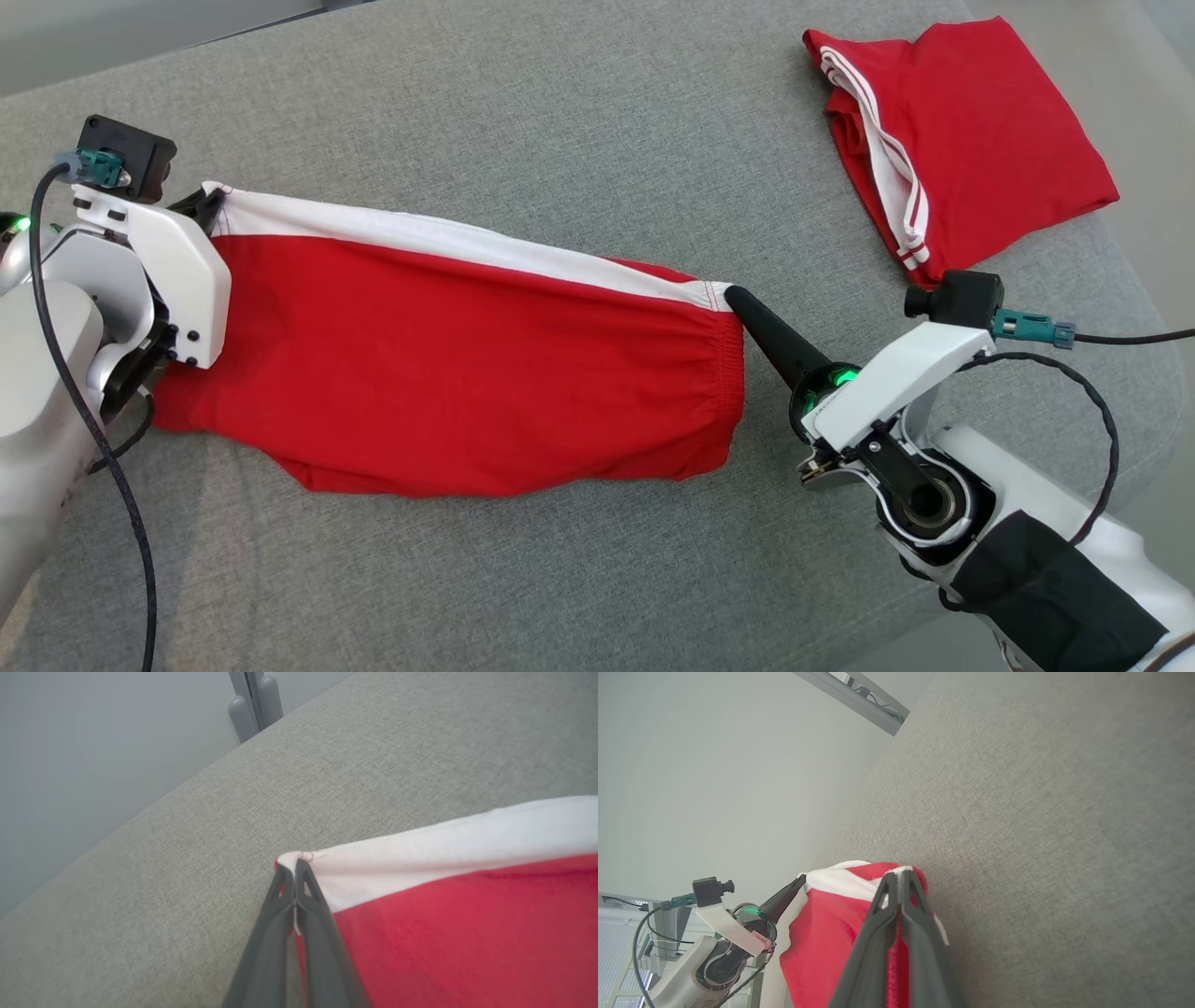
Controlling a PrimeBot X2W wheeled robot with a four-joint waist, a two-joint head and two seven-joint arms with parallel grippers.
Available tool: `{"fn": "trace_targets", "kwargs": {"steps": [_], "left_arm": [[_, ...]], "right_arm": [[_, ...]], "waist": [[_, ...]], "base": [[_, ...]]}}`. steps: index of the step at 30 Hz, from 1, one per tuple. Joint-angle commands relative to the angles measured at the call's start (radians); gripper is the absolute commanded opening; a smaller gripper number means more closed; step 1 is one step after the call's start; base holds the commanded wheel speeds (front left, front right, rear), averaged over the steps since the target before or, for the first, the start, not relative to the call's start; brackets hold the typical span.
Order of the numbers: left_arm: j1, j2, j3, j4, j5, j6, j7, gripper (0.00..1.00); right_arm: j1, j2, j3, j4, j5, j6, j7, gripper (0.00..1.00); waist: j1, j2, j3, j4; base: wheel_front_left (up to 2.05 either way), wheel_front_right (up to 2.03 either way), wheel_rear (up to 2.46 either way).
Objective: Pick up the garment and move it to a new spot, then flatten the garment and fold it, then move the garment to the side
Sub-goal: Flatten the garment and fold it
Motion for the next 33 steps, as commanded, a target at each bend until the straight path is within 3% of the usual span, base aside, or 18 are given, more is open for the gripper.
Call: {"fn": "trace_targets", "kwargs": {"steps": [1,2,3,4,5,7,15,23,27,33], "left_arm": [[-0.020,0.000,-0.001,0.011,0.007,-0.005,-0.004,0.00],[-0.020,-0.001,-0.004,0.020,0.008,-0.004,-0.004,0.00],[-0.020,-0.001,-0.006,0.032,0.009,-0.009,-0.005,0.00],[-0.023,-0.002,-0.008,0.042,0.010,-0.012,-0.007,0.00],[-0.027,-0.006,-0.006,0.050,0.009,-0.009,-0.013,0.40],[-0.030,-0.021,-0.003,0.065,0.006,0.000,-0.026,1.00],[-0.030,-0.068,0.015,0.091,0.000,0.008,-0.142,1.00],[-0.004,-0.089,0.054,0.055,-0.009,0.029,-0.314,1.00],[0.038,-0.077,0.092,-0.027,0.003,0.063,-0.378,1.00],[0.166,-0.045,0.222,-0.263,0.058,0.160,-0.387,1.00]], "right_arm": [[-0.006,0.000,-0.003,0.012,-0.004,0.000,-0.010,0.00],[-0.007,0.002,-0.005,0.021,-0.007,0.000,-0.015,0.38],[-0.006,0.008,-0.008,0.026,-0.001,0.000,-0.012,1.00],[-0.006,0.015,-0.011,0.027,0.007,0.000,-0.007,1.00],[-0.007,0.018,-0.015,0.024,0.013,0.000,0.000,1.00],[-0.007,0.012,-0.021,0.025,0.014,0.000,0.002,1.00],[0.007,-0.025,-0.038,0.029,-0.006,0.000,-0.009,1.00],[0.014,-0.081,-0.059,0.029,-0.096,0.000,-0.093,1.00],[0.039,-0.115,-0.103,0.041,-0.261,0.000,-0.130,1.00],[0.144,-0.079,-0.343,0.009,-0.539,0.000,-0.130,1.00]], "waist": [[0.0000,0.0000,0.001,0.000],[0.0000,0.0000,0.001,0.000],[0.0000,0.0000,0.002,0.000],[0.0000,0.0000,0.002,0.001],[0.0000,0.0000,0.001,0.002],[0.0000,0.0000,-0.001,0.005],[0.0000,0.0000,-0.044,0.038],[0.0000,0.0000,-0.105,0.086],[0.0000,0.0000,-0.151,0.138],[0.0000,0.0000,-0.201,0.205]], "base": [[0.00,0.00,0.00],[0.00,0.00,0.00],[0.00,0.00,0.00],[0.00,0.00,0.00],[0.00,0.00,0.00],[0.00,0.00,0.00],[0.00,0.00,0.00],[0.00,0.00,0.00],[0.00,0.00,0.00],[0.00,0.00,0.00]]}}
